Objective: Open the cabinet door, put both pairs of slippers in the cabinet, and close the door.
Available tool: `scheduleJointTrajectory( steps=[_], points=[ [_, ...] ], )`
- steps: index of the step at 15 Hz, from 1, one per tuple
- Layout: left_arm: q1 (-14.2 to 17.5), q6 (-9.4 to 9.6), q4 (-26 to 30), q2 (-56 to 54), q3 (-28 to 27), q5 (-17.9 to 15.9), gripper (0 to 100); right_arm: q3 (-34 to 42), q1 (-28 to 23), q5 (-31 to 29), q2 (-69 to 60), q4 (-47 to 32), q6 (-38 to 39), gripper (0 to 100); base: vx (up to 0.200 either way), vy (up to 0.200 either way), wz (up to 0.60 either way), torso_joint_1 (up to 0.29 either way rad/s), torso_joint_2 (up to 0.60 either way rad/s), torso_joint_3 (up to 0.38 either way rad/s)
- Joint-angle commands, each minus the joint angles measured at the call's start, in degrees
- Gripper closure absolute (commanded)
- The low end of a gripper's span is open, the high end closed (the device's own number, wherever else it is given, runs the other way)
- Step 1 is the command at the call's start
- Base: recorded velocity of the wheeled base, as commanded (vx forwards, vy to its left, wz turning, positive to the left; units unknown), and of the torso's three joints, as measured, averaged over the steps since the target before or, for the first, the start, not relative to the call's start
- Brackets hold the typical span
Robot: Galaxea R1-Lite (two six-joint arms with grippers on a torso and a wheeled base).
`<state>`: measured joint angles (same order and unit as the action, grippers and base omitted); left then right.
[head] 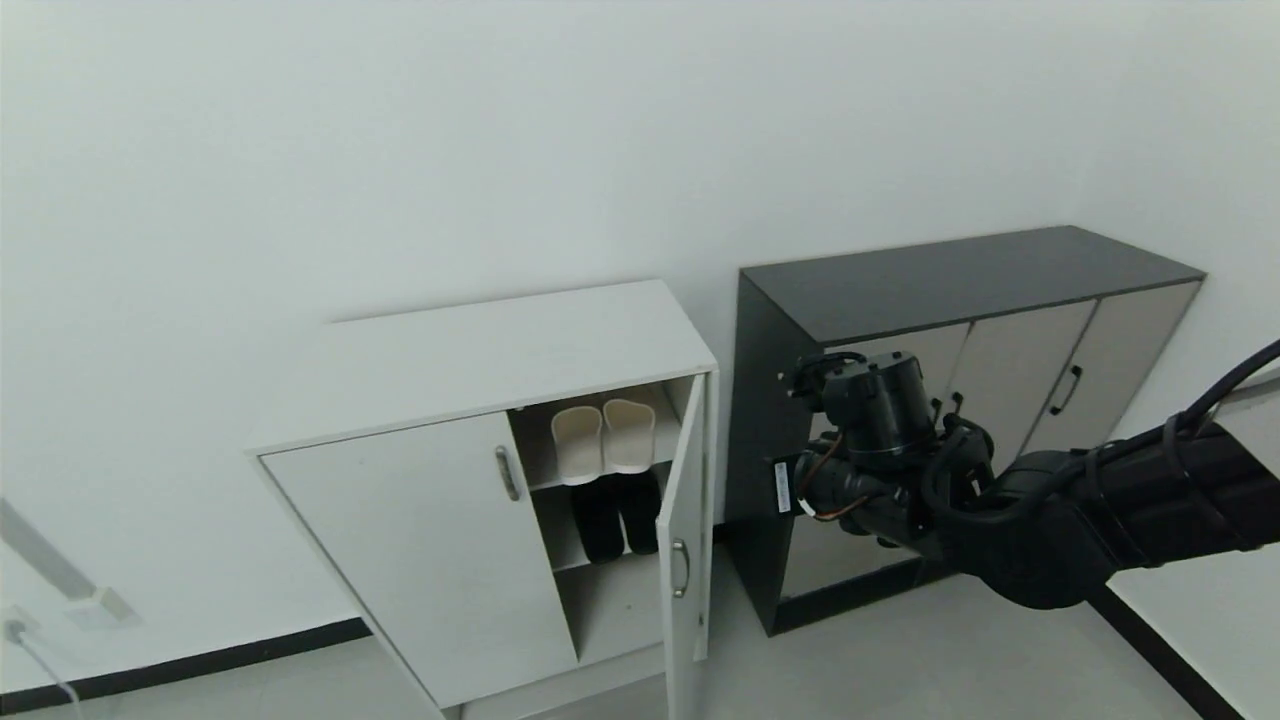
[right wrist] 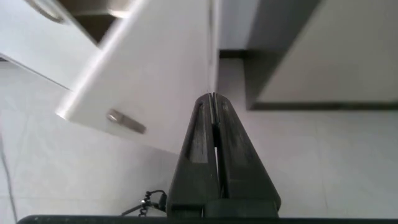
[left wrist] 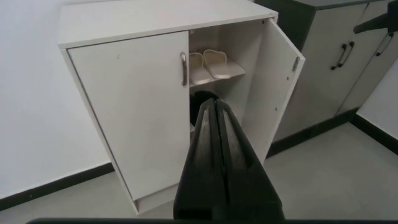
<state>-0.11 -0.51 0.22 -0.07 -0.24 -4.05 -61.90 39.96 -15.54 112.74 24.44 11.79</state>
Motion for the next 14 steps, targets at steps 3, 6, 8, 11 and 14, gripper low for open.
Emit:
scheduleJointTrajectory(
  steps=[3,6,8,11,14],
  points=[
    [-0.07,-0.02,0.13,0.07,-0.02,0.00,100,0.47,0.21,2.10,-0.24,-0.01,0.08,100,0.000,0.000,0.60,0.010,0.00,-0.001],
    [-0.07,-0.02,0.04,0.07,-0.02,0.00,100,0.56,0.12,2.27,-0.15,1.13,-0.36,100,0.000,0.000,0.20,-0.002,0.00,0.001],
    [-0.07,-0.10,0.04,0.07,-0.02,0.00,100,2.14,-0.06,1.92,-0.94,2.01,-0.80,100,0.000,0.000,0.00,0.000,0.00,0.000],
    [-0.07,-0.02,0.13,0.07,-0.02,0.00,100,6.09,-0.23,1.83,-4.37,2.36,-3.09,100,0.000,0.000,0.00,0.000,0.00,0.000],
    [-0.07,-0.02,0.13,0.07,-0.02,0.00,100,9.96,-0.23,1.83,-8.94,2.28,-3.26,100,0.200,0.000,0.00,-0.001,0.00,0.005]
  ],
)
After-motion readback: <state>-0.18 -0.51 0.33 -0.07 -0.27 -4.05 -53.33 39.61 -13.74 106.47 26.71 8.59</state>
